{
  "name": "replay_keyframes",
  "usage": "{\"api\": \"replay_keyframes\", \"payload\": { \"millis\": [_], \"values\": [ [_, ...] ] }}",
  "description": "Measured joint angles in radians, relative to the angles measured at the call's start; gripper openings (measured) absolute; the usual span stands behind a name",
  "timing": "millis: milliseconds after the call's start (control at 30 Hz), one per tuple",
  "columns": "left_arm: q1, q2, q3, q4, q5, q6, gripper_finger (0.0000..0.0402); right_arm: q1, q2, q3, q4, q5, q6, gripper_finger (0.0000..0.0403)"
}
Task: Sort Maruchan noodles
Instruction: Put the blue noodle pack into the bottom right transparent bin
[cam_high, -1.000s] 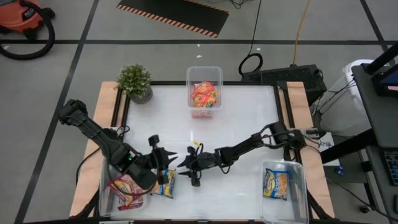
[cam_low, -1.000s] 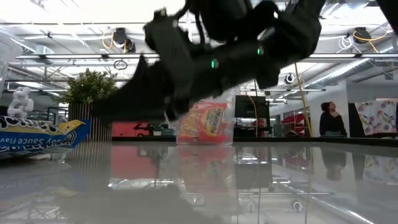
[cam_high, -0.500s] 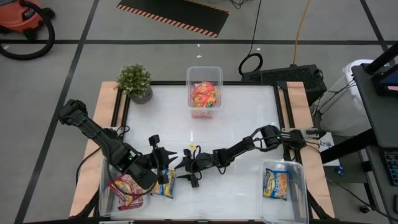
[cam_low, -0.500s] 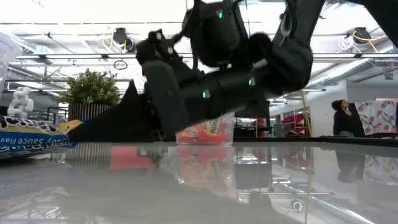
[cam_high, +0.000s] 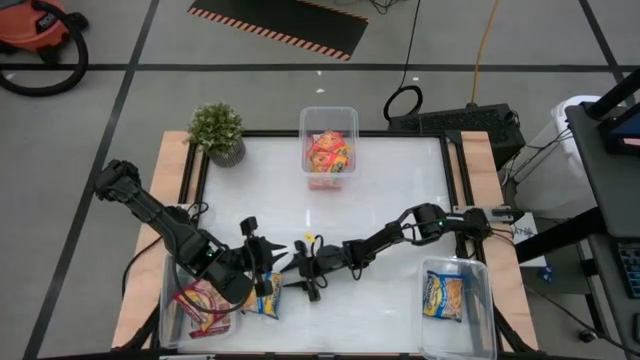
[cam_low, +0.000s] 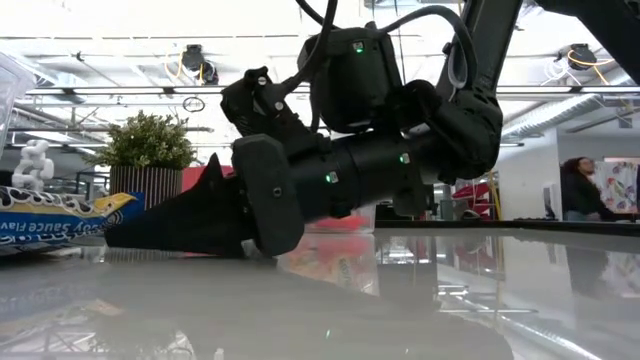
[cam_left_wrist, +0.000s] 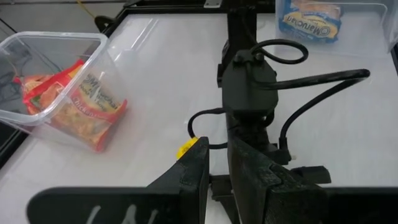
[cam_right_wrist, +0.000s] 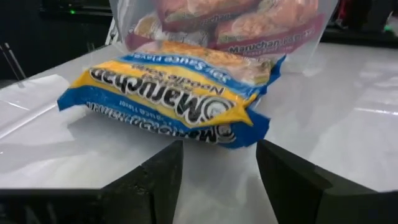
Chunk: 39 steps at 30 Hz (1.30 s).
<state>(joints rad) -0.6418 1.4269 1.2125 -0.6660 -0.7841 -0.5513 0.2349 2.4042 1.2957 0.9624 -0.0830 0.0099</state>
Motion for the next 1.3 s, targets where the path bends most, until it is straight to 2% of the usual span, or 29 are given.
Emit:
{"api": "replay_keyframes", "payload": {
  "millis": [267,467,633,767,1000,1133,1300],
  "values": [
    [0.0,0.0,0.0,0.008,0.0,0.014,0.0065,-0.007,0.0,0.0,0.023,-0.006,-0.038,0.0196],
    [0.0,0.0,0.0,0.055,0.002,-0.018,0.0065,-0.011,0.0,0.009,0.063,-0.096,-0.049,0.0196],
    [0.0,0.0,0.0,0.075,0.002,-0.007,0.0065,-0.011,0.0,0.038,0.008,-0.105,-0.049,0.019],
    [0.0,0.0,0.0,0.074,0.002,-0.007,0.0065,-0.012,0.0,0.043,-0.019,-0.105,-0.05,0.0146],
    [0.0,0.0,0.0,0.067,0.001,-0.004,0.0065,-0.013,-0.007,0.043,-0.041,-0.105,-0.052,0.0018],
    [0.0,0.0,0.0,0.061,0.001,-0.003,0.0065,-0.013,-0.056,0.043,-0.107,-0.105,-0.072,0.0011],
    [-0.005,0.0,0.0,0.06,0.001,-0.007,0.0065,-0.013,-0.191,0.043,-0.365,-0.097,-0.181,0.0002]
  ]
}}
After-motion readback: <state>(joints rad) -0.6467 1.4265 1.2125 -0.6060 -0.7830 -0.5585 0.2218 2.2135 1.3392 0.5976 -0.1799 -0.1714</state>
